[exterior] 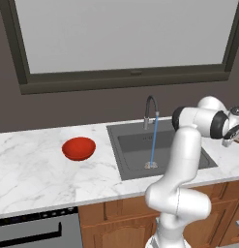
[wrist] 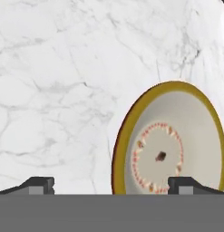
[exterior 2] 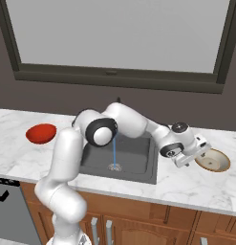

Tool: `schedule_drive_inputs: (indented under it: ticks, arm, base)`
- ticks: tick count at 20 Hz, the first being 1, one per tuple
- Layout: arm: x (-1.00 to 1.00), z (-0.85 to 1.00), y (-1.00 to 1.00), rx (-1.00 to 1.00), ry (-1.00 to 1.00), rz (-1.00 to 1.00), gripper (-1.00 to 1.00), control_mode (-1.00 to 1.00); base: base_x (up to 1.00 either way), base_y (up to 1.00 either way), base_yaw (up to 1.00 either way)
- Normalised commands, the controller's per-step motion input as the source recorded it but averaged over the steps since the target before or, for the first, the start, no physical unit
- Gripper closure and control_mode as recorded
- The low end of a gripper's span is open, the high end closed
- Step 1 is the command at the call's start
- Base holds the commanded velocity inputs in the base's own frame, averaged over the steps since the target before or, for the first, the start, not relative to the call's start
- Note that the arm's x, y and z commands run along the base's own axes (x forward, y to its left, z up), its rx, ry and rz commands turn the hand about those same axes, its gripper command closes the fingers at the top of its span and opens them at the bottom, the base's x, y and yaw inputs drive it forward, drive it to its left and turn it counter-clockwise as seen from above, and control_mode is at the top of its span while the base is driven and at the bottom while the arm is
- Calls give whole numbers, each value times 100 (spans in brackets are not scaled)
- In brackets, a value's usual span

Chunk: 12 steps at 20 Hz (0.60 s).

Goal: Rinse each bowl for a few seconds and place them down in the sink or on the counter.

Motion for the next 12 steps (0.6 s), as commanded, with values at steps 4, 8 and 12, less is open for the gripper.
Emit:
schedule_drive_inputs:
  ticks: [4,8,12]
  arm:
    - [24,-14,-10,0,1,0,-100,-100]
    - [21,-19,-12,0,-1,0,-100,-100]
    - [18,-22,-16,0,-1,0,-100,-100]
  base:
    - [0,0,0]
    - [0,0,0]
    - [0,0,0]
